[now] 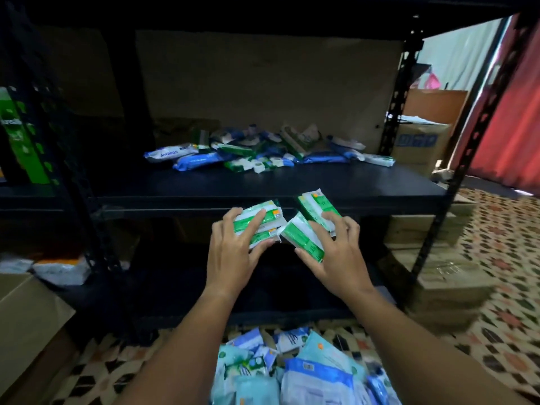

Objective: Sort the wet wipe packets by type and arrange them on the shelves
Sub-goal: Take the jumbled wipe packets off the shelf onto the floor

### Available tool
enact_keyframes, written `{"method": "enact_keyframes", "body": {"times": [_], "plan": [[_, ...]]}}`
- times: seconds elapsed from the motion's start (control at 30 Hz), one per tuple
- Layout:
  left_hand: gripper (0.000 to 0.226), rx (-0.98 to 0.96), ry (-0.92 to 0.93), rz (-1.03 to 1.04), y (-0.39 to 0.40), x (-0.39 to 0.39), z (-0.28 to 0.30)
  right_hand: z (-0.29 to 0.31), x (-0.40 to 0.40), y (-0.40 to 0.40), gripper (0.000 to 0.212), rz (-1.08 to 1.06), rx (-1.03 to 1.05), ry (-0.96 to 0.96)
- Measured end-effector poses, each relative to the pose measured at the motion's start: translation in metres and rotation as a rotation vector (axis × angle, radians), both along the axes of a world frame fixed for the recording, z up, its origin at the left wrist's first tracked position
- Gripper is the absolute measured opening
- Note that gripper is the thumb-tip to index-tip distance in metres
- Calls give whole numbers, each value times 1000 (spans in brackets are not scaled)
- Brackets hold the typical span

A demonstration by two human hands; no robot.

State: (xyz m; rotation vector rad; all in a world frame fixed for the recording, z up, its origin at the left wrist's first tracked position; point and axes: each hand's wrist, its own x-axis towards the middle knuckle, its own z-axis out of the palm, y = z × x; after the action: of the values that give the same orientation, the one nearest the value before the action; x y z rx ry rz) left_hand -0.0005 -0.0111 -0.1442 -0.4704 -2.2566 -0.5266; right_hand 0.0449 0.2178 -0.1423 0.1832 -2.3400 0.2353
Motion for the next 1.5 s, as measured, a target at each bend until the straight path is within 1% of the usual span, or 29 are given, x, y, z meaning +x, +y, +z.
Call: {"method": "enact_keyframes", "body": {"times": [0.2, 0.4, 0.57, 0.7, 0.77, 0.83, 0.93, 1.0, 1.07, 1.13, 1.17, 1.23, 1.37, 1.43, 1.5], "plan": [[56, -32, -158, -36, 31, 39, -70, -70, 53, 22, 61, -113, -58, -136], [58, -129, -288, -19, 51, 64, -134, -140, 86, 41, 59, -171, -85, -255], [58, -86, -450, -27, 57, 86, -180, -183, 110, 47, 58, -204, -162, -404], [65, -161, -587, 32, 55, 105, -217, -211, 124, 45, 58, -204, -174, -513], [68, -198, -635, 46, 52, 112, -230, -219, 129, 41, 63, -213, -171, -605], [70, -218, -640, 61, 48, 117, -239, -227, 134, 38, 70, -218, -150, -680], [69, -216, -651, 73, 46, 120, -251, -238, 139, 33, 71, -205, -93, -709], [68, -201, -721, 57, 46, 123, -255, -243, 143, 30, 72, -175, -39, -718], [62, -205, -842, 61, 47, 124, -258, -246, 146, 29, 86, -172, -17, -799], [62, -200, -945, 71, 46, 125, -261, -247, 151, 29, 103, -216, -47, -935], [62, -199, -969, 74, 44, 124, -260, -248, 153, 30, 105, -236, -64, -969], [61, -199, -974, 82, 40, 121, -260, -249, 154, 31, 102, -260, -97, -969], [56, -191, -949, 97, 37, 116, -260, -248, 150, 30, 97, -270, -84, -1006], [54, -219, -883, 90, 39, 112, -256, -243, 145, 27, 94, -250, -91, -1003], [55, -208, -780, 56, 43, 103, -247, -234, 132, 26, 86, -247, -72, -911]]}}
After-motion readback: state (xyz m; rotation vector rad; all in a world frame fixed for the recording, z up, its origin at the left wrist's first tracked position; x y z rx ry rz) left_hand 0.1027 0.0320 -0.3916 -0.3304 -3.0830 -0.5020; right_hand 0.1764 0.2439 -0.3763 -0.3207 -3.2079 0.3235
